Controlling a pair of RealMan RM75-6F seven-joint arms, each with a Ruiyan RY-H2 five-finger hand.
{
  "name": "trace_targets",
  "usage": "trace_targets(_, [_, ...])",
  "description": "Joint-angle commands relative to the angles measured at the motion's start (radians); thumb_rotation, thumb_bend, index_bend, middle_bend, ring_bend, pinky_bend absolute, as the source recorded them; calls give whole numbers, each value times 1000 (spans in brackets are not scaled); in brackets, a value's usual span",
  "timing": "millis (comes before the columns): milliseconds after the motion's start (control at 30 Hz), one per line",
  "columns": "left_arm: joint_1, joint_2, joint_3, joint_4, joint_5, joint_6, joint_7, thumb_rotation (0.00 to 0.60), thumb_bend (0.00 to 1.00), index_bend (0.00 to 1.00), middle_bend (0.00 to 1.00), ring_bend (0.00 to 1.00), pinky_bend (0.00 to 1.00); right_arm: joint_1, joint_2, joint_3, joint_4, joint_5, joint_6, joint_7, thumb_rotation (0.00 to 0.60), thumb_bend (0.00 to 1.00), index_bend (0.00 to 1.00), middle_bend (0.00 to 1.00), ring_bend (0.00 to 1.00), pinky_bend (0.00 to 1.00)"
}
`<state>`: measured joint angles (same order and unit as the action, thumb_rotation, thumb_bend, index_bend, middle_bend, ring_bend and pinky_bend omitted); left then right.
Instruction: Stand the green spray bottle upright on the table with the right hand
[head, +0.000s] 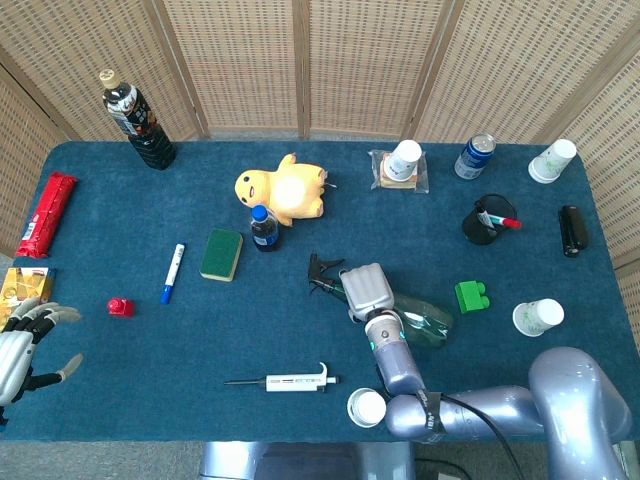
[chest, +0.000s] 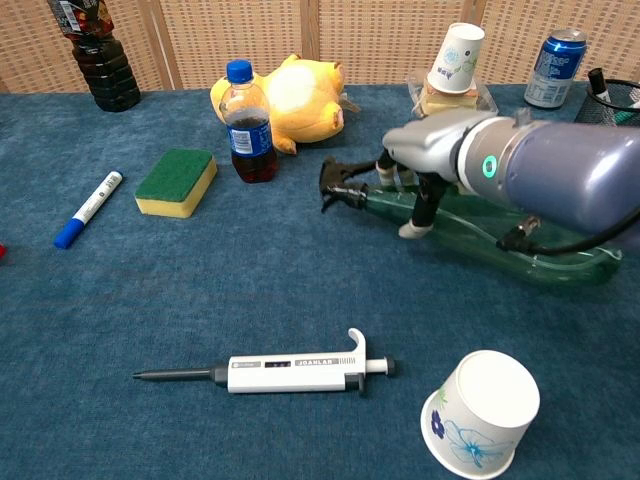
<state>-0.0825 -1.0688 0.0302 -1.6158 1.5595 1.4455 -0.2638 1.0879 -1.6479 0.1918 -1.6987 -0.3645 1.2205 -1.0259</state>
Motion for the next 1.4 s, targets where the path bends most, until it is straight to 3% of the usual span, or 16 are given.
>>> trace_targets(33, [2,1,-1,-3,-1,3,3,600,327,300,304,208,77,-45,76,55,-77,-92,-49,139,600,339,608,566,505,570])
trace_targets(167, [5,5,-1,-12,-1,9,11,600,328,298,305,208,77,-106,152,118,-130,-204,-110,341,600,330,621,576,515,574])
trace_targets(400, [14,18,-3,-33,-3,24,34,600,327,297,305,208,78,-219,209,219,-141,-382,-151,713,600,311,625,580,520,577])
trace_targets(533, [19,26,-2,-55,0,33,57,600,328,297,305,208,78,-279,202,264,-120,-480,-164,947,600,306,620,577,520,576])
trace_targets(733, [20,42,-1,-87,7,37,95,600,328,298,305,208,78,-329,117,281,-21,-622,-121,1203,600,295,623,577,518,576])
trace_targets(1000, [23,71,-1,-126,11,41,141,600,328,296,305,206,77,-349,9,284,146,-737,-50,1390,600,282,612,575,504,564])
trace_targets(1400, [10,98,-6,-184,25,32,199,600,328,295,305,198,73,-367,-147,231,438,-891,99,1497,600,277,608,572,504,558])
